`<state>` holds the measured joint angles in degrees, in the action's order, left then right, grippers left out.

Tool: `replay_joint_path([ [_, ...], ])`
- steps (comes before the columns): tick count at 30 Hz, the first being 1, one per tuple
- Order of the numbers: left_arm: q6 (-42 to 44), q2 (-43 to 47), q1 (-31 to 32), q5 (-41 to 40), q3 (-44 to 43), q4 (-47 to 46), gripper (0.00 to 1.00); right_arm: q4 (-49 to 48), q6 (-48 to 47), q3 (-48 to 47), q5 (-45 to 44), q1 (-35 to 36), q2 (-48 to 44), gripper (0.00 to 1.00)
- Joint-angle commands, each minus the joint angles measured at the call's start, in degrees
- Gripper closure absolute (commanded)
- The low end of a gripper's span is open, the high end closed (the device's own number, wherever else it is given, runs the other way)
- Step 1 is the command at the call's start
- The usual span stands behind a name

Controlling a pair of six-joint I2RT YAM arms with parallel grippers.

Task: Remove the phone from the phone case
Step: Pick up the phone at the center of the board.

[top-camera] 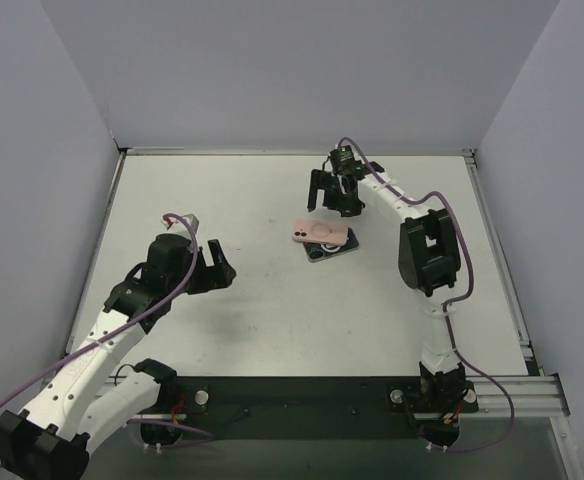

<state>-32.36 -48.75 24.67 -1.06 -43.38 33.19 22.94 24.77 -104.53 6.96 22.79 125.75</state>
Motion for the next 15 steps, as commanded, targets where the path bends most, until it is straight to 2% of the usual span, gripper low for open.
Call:
replay_joint_path([
  [1,0.98,-0.2,0.21,2.54,-0.74,-1.99,0.07,1.76,-1.13,-3.49,4.01,-0.55,2.82,0.0],
  [5,1.33,-0.99,0.21,2.99,-1.1,-1.72,0.07,1.58,-0.96,-0.42,7.79,-0.38,2.93,0.0],
  [9,0.9,-0.82,0.21,2.55,-1.1,-2.16,0.07,-1.92,-0.61,9.75,11.49,1.03,-2.26,0.0],
  [14,0.02,-1.17,0.21,3.43,-1.1,-2.6,0.07,-3.69,-0.78,19.61,9.83,4.19,-9.28,0.0],
  [15,0.02,-1.52,0.21,3.69,-1.1,-2.6,0.07,-3.08,-1.56,20.59,6.78,4.89,-9.99,0.0],
])
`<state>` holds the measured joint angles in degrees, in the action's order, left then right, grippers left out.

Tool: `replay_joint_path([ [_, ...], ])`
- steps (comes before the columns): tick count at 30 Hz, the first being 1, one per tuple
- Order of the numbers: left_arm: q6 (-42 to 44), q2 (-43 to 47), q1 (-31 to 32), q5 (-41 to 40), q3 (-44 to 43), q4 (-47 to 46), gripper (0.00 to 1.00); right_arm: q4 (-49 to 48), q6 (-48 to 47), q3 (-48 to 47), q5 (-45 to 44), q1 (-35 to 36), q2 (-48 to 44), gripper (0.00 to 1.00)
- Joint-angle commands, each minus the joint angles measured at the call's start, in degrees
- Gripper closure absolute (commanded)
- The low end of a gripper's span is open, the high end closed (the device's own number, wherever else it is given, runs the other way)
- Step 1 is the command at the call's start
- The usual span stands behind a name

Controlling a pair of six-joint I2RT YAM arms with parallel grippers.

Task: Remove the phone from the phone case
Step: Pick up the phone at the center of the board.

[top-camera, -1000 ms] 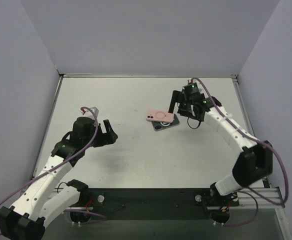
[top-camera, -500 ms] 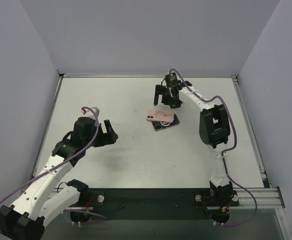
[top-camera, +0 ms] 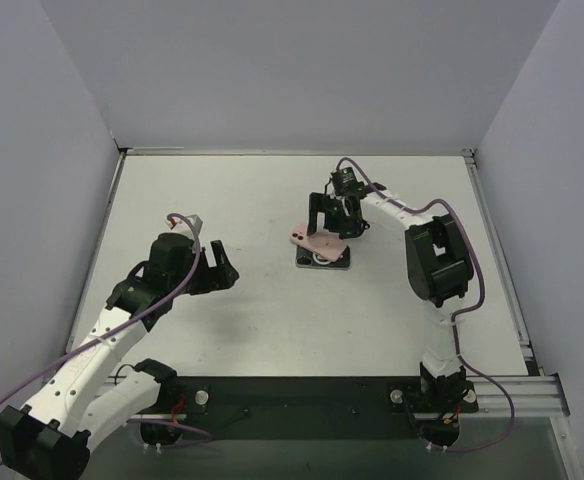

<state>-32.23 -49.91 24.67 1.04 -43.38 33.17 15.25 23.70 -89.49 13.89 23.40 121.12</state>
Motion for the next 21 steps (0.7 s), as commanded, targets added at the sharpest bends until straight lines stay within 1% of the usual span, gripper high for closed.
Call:
replay_joint_path([
  [1,-0.2,-0.36,0.21,1.6,-1.18,-2.49,0.07,4.97,-1.2,7.3,-1.57,5.07,-5.89,0.0],
  [6,-0.29,-0.19,0.3,1.69,-1.54,-1.88,0.07,8.3,-5.77,8.72,-10.36,11.48,-6.16,0.0],
  [8,-0.29,0.07,0.3,1.6,-1.36,-1.7,0.07,8.83,-7.96,9.16,-15.63,13.42,-5.55,0.0],
  [10,-0.29,0.43,0.3,1.42,-1.1,-1.62,0.07,9.62,-8.5,8.81,-17.57,15.01,-4.76,0.0],
  [13,-0.47,0.69,0.3,1.16,-0.57,-1.7,0.07,10.07,-8.24,8.11,-17.5,15.36,-3.44,0.01],
  [15,-0.47,0.69,0.3,1.25,-0.66,-1.62,0.07,10.15,-8.15,7.84,-16.79,15.36,-3.43,0.08],
  [16,-0.38,0.6,0.3,1.33,-0.75,-1.53,0.07,10.07,-8.15,7.76,-16.44,15.27,-3.7,0.12],
  [17,-0.29,0.52,0.3,0.99,-0.75,-1.35,0.07,10.07,-8.23,7.58,-15.22,15.27,-3.79,0.25],
  [19,-0.2,0.6,0.3,0.63,-0.92,-1.18,0.07,9.98,-8.15,7.4,-14.24,15.1,-4.22,0.36],
  [20,-0.2,0.6,0.21,0.54,-1.01,-1.09,0.07,9.98,-7.89,7.32,-12.41,15.1,-4.4,0.47],
  [21,-0.29,0.6,0.21,0.54,-1.1,-1.0,0.07,10.07,-7.01,7.23,-11.44,15.01,-4.66,0.53],
])
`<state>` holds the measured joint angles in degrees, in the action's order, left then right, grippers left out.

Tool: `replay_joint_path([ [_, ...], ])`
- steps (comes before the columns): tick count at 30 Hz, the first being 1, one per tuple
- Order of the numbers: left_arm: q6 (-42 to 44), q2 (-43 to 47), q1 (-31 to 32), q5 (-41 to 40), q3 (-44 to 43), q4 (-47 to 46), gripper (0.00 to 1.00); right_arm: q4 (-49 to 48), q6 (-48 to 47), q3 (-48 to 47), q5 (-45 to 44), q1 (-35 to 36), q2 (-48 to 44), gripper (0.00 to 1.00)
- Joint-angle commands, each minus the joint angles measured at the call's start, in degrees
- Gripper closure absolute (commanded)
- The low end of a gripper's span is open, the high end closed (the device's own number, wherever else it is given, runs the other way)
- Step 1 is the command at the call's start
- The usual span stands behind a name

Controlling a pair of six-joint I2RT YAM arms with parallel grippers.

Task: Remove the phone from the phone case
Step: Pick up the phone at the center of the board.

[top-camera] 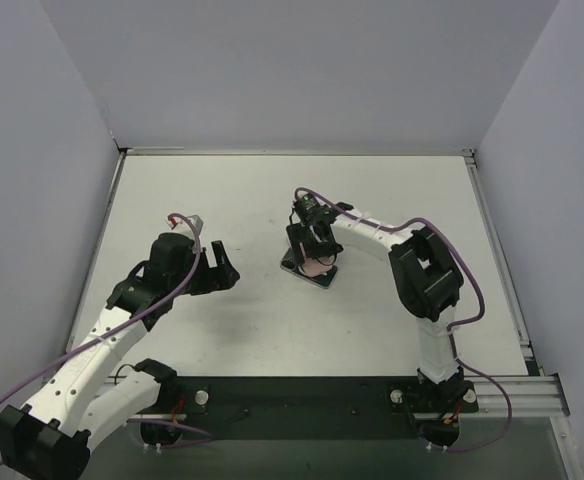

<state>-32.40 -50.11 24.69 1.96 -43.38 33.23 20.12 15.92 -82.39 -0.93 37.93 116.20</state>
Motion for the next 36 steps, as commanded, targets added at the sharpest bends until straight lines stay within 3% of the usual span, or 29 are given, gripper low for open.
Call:
replay_joint_path([
  [1,-0.29,0.8,0.19,-0.98,-1.71,-0.46,0.07,5.45,2.17,0.3,4.09,0.3,-0.79,0.58],
  [2,-0.38,0.37,0.01,-1.51,-2.5,0.77,0.06,5.37,3.66,0.82,4.88,-0.66,-1.59,0.69],
  [4,0.32,-0.51,-0.69,-7.55,-5.73,5.58,0.02,3.88,7.97,2.83,9.18,-1.8,-4.39,0.82],
  [5,1.71,-1.82,-2.87,-8.19,-6.8,7.09,0.03,3.09,9.03,3.72,10.67,-2.77,-5.54,0.97],
  [6,2.51,-2.62,-4.54,-7.94,-8.03,8.33,0.03,1.34,10.17,4.77,11.82,-3.21,-6.59,0.99],
  [9,4.01,-6.05,-12.45,-0.14,-10.06,10.97,0.03,-1.56,12.81,7.59,15.95,-4.18,-10.9,1.0],
  [15,0.33,-10.62,-18.87,10.42,-7.87,7.47,0.03,-3.14,18.35,11.71,16.48,-3.57,-16.53,1.0],
  [19,-5.29,-12.99,-20.38,23.76,-4.01,-1.55,0.08,-6.67,20.81,13.66,21.22,-2.17,-18.03,1.0],
  [24,-19.43,-13.09,-20.12,35.38,4.87,-18.35,0.09,-9.48,22.31,14.36,24.13,1.08,-17.24,1.0],
  [32,-24.89,-17.29,-14.24,36.97,8.12,-26.18,0.08,-11.95,23.01,12.79,25.54,6.44,-15.31,1.0],
  [36,-24.2,-20.11,-10.63,32.34,7.61,-26.74,0.13,-11.59,23.1,11.29,25.01,8.47,-13.99,1.0],
])
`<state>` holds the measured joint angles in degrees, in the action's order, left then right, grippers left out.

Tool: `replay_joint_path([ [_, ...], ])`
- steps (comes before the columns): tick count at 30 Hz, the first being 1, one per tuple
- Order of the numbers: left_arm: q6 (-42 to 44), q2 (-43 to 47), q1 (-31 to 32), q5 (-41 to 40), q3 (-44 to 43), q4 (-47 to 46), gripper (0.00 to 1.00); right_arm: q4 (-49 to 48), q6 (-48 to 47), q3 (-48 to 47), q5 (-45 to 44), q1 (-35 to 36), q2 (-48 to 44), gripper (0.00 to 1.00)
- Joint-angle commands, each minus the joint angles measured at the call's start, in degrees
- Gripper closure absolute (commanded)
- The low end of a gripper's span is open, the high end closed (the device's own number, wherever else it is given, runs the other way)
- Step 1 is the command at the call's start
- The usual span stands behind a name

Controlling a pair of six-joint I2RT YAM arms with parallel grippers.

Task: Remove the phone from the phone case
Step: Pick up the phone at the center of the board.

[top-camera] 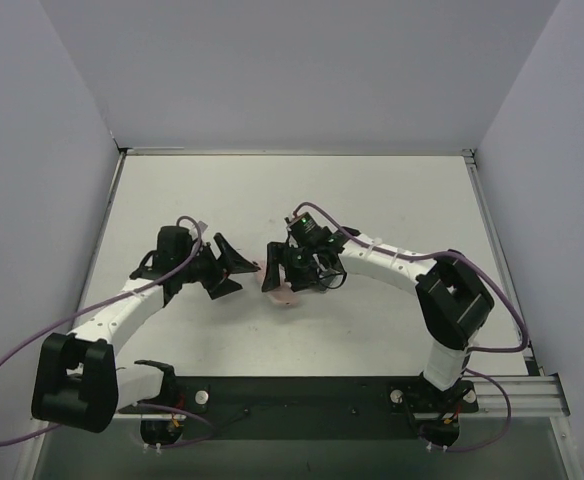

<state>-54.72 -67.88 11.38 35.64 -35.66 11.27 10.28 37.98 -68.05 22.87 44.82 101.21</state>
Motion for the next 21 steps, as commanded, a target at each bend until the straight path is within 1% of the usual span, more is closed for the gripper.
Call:
replay_joint_path([
  [1,-2.06,-3.04,2.86,-1.45,-0.2,-4.94,0.14,-1.85,1.31,-3.14,0.86,1.94,1.01,1.0],
  [6,-3.28,-5.16,4.09,-4.25,0.76,-5.55,0.17,-2.46,1.75,-2.96,0.77,3.87,0.75,1.0],
  [7,-3.99,-5.6,4.01,-4.26,1.12,-6.34,0.23,-2.46,1.84,-2.88,0.6,4.05,0.66,1.0],
  [10,-3.82,-6.39,4.71,-5.48,1.3,-7.75,0.31,-2.98,2.36,-2.44,0.15,4.58,0.13,1.0],
  [13,-3.99,-7.88,4.79,-6.19,1.03,-8.01,0.33,-4.04,2.98,-1.12,-0.37,5.1,-1.36,1.0],
  [17,-4.69,-9.38,6.46,-7.51,-0.28,-8.37,0.33,-4.22,3.42,-0.77,-0.11,5.19,-1.98,1.0],
  [18,-5.13,-9.73,6.73,-8.03,-0.37,-9.06,0.35,-4.22,3.51,-0.68,-0.37,5.37,-2.15,1.0],
  [20,-6.27,-10.43,7.6,-8.04,-0.55,-10.47,0.48,-4.22,3.68,-0.68,-0.2,5.72,-2.07,1.0],
  [21,-6.36,-10.78,7.87,-8.65,-0.9,-12.65,0.6,-4.22,3.77,-0.68,-0.11,5.81,-2.15,1.0],
])
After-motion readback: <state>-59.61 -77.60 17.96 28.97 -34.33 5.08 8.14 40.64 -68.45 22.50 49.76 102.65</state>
